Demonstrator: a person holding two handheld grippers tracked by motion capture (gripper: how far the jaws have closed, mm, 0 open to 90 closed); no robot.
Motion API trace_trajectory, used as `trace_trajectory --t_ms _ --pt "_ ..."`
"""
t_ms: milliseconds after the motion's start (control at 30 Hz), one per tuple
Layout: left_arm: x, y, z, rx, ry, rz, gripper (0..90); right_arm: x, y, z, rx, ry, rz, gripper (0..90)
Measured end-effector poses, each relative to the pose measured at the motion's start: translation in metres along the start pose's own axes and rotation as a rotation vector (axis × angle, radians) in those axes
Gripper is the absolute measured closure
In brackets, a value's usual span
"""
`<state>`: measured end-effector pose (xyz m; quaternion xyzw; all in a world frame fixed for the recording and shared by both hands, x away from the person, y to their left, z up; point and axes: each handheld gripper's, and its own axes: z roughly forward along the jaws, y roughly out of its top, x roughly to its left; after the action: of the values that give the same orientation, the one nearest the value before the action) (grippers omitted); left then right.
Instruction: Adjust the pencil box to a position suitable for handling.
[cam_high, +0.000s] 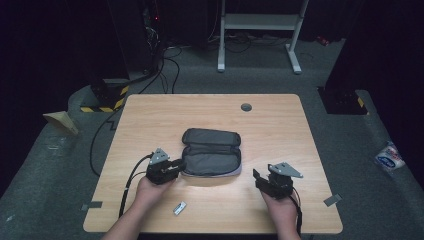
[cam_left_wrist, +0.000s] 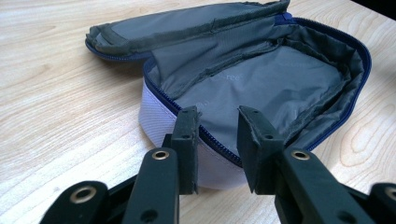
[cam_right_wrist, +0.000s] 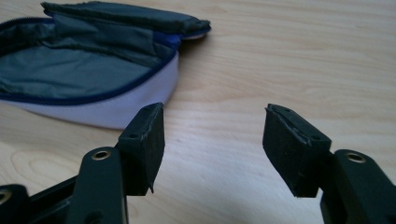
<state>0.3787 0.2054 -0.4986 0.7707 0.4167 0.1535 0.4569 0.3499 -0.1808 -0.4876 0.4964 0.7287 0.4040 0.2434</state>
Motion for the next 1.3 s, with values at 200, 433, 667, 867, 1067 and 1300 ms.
trace_trajectory --t_ms 200,433,667,867,1067,1300 --pt "-0.002 -0.001 0.002 -0.002 -0.002 0.004 69.6 0.021 0.015 0.014 -0.017 0.045 -0.013 42.1" --pt "0.0 -0.001 -0.004 -0.039 0.022 -0.017 68.2 0.036 0.033 0.041 0.008 0.048 -0.02 42.9" --pt "-0.006 -0.006 0.0 -0.022 0.022 -0.004 68.8 0.038 0.029 0.052 0.044 0.033 -0.018 57.3" --pt "-0.011 -0.006 0.013 -0.017 0.018 -0.006 71.6 0.031 0.021 0.054 0.059 0.061 0.018 76.5" --pt "-0.012 -0.002 0.025 -0.037 0.019 -0.011 72.1 0.023 0.025 0.062 0.047 0.025 0.017 78.1" --pt "-0.008 0.0 0.028 -0.031 0.022 -0.01 73.2 0.023 0.024 0.063 0.032 0.008 0.007 77.5"
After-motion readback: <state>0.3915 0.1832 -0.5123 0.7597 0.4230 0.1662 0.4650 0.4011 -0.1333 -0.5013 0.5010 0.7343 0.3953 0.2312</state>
